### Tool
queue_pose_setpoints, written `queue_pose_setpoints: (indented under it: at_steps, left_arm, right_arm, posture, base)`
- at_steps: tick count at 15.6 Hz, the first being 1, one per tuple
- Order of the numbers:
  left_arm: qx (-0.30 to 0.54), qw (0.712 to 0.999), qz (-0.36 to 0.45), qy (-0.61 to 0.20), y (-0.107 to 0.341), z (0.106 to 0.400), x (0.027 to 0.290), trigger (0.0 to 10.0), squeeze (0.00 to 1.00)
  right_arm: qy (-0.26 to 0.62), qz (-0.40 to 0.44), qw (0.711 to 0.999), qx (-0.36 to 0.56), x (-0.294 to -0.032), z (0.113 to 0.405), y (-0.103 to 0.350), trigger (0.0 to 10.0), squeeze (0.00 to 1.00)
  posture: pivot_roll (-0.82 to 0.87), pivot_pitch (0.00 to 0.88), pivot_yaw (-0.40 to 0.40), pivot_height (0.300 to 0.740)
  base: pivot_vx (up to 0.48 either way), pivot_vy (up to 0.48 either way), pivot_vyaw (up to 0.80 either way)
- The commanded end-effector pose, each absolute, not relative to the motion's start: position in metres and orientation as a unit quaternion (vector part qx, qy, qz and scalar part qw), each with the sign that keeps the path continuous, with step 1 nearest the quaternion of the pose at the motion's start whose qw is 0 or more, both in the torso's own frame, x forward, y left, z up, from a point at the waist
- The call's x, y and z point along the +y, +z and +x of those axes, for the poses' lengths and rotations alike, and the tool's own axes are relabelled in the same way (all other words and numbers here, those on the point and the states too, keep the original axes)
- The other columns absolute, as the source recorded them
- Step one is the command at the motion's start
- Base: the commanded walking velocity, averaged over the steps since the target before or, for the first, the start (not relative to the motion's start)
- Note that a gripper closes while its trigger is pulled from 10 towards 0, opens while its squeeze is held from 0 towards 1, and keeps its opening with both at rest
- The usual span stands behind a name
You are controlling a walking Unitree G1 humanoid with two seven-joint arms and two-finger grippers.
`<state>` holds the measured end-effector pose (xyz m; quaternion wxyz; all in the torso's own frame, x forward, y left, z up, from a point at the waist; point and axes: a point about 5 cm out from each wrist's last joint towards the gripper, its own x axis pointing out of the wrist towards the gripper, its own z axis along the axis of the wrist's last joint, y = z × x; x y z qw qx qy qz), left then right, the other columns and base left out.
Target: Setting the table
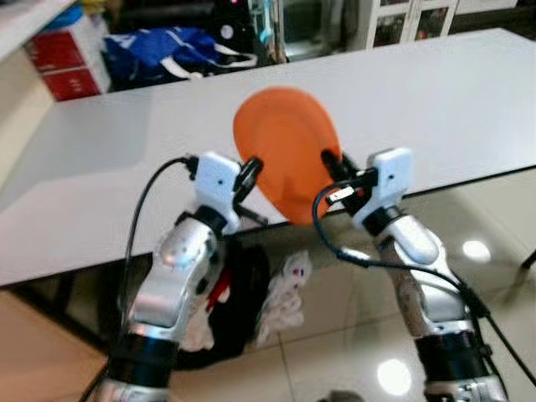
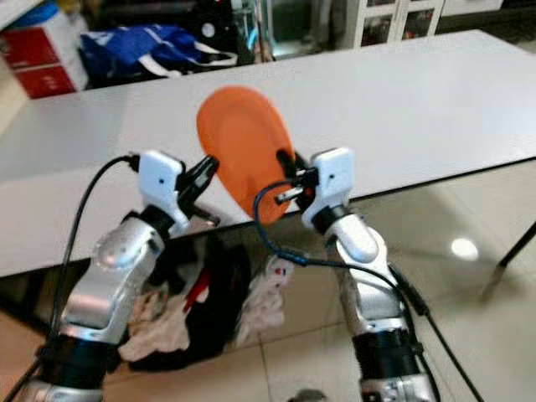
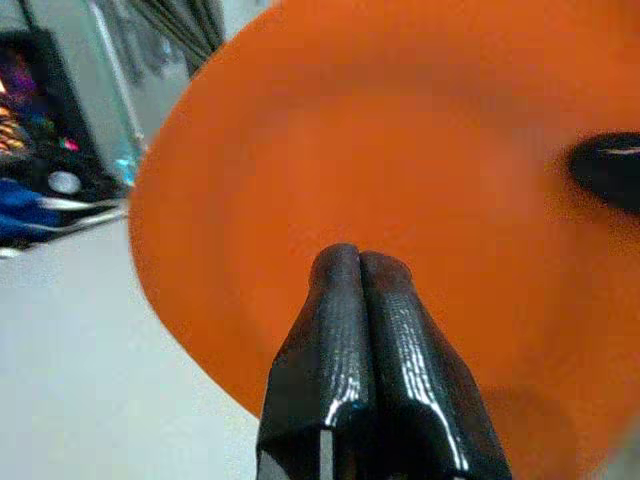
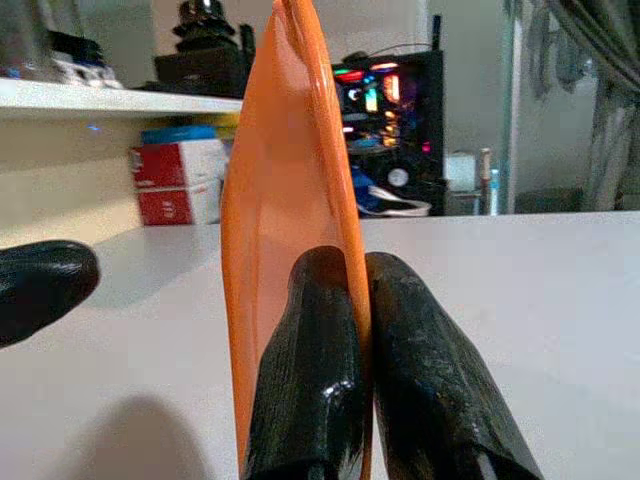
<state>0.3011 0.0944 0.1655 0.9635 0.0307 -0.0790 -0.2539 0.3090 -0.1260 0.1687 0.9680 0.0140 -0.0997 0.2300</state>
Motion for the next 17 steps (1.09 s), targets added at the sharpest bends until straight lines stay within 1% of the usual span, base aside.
queue_pose_setpoints:
  at_steps: [1, 3, 6, 8, 11, 13, 14, 17]
  left_arm:
    - [-0.087, 0.963, 0.037, -0.252, 0.17, 0.303, 0.099, 10.0, 0.0]
    - [-0.085, 0.966, 0.029, -0.244, 0.17, 0.304, 0.098, 10.0, 0.0]
    - [-0.088, 0.966, 0.028, -0.241, 0.172, 0.304, 0.097, 10.0, 0.0]
    - [-0.087, 0.964, 0.019, -0.249, 0.172, 0.302, 0.094, 10.0, 0.0]
    - [-0.082, 0.959, 0.029, -0.269, 0.178, 0.297, 0.093, 10.0, 0.0]
    - [-0.086, 0.958, 0.032, -0.27, 0.183, 0.293, 0.096, 10.0, 0.0]
    - [-0.089, 0.958, 0.029, -0.272, 0.189, 0.29, 0.097, 10.0, 0.0]
    - [-0.089, 0.958, 0.033, -0.271, 0.194, 0.284, 0.1, 10.0, 0.0]
  right_arm:
    - [0.248, 0.022, 0.957, -0.152, -0.115, 0.314, 0.197, 0.0, 0.0]
    - [0.25, 0.044, 0.951, -0.178, -0.112, 0.321, 0.217, 0.0, 0.0]
    - [0.229, 0.081, 0.947, -0.209, -0.12, 0.336, 0.246, 0.0, 0.0]
    - [0.203, 0.094, 0.95, -0.218, -0.129, 0.351, 0.255, 0.0, 0.0]
    - [0.116, 0.125, 0.965, -0.198, -0.159, 0.379, 0.249, 0.0, 0.0]
    - [0.075, 0.141, 0.969, -0.188, -0.173, 0.387, 0.244, 0.0, 0.0]
    - [0.028, 0.17, 0.971, -0.164, -0.189, 0.394, 0.233, 0.0, 0.0]
    - [-0.038, 0.247, 0.962, -0.11, -0.209, 0.399, 0.206, 0.0, 0.0]
  posture:
    - [-0.11, 0.0, 0.09, 0.74]
    - [-0.11, 0.0, 0.091, 0.74]
    - [-0.1, 0.0, 0.09, 0.74]
    - [-0.1, 0.0, 0.091, 0.74]
    - [-0.07, 0.0, 0.087, 0.74]
    - [-0.06, 0.0, 0.088, 0.74]
    - [-0.03, 0.0, 0.086, 0.74]
    - [0.0, 0.0, 0.081, 0.74]
  base:
    - [0.458, 0.0, 0.0]
    - [0.392, 0.0, 0.0]
    - [0.0, 0.0, 0.0]
    - [0.0, 0.0, 0.0]
    - [0.0, 0.0, 0.0]
    - [0.0, 0.0, 0.0]
    - [0.0, 0.0, 0.0]
    - [0.0, 0.0, 0.0]
